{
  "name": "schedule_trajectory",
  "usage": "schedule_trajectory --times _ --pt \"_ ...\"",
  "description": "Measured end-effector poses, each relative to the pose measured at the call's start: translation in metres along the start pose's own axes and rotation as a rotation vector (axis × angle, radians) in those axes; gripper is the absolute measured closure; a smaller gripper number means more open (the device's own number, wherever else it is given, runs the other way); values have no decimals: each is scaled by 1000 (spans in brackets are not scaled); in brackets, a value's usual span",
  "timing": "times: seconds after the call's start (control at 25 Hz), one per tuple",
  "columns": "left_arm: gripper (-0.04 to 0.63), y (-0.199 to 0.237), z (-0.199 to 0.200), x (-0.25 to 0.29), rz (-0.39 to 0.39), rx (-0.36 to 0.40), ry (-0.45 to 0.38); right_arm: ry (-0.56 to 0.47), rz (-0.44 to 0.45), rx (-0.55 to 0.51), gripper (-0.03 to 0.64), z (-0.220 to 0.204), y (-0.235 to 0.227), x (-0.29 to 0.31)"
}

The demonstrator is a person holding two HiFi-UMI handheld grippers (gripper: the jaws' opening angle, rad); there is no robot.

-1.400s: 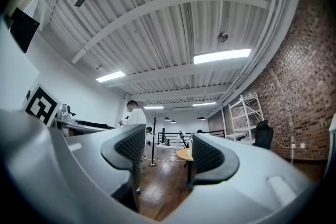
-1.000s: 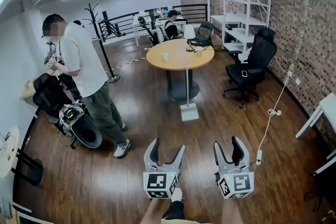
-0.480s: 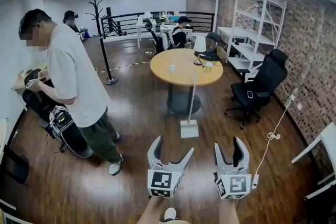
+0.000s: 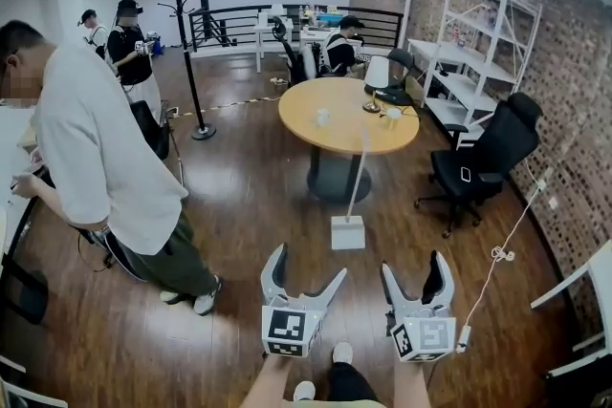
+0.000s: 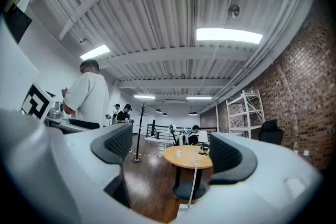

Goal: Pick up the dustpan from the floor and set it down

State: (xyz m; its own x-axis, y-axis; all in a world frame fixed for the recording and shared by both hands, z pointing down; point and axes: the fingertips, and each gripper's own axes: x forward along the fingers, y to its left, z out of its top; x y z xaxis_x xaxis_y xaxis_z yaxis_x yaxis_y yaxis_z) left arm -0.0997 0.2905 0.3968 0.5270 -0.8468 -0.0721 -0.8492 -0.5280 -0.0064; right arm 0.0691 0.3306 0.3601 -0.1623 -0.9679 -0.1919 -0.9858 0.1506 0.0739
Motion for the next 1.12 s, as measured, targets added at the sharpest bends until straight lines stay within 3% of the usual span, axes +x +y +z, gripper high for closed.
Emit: schedule_trajectory --times 0.08,0.28,0.48,0.68,1.12 --pt "110 6 -6 16 5 8 7 -11 3 49 159 -10 -11 19" --pt "101 21 -11 74 44 36 15 -121 26 299 93 -21 -53 70" --pt "77 11 5 159 20 78 -4 -135 65 203 44 -14 -103 135" --pt "71 0 10 228 8 130 -23 -152 35 166 37 -17 -157 182" --pt "72 5 -2 303 3 95 -17 -122 43 198 38 -60 -204 244"
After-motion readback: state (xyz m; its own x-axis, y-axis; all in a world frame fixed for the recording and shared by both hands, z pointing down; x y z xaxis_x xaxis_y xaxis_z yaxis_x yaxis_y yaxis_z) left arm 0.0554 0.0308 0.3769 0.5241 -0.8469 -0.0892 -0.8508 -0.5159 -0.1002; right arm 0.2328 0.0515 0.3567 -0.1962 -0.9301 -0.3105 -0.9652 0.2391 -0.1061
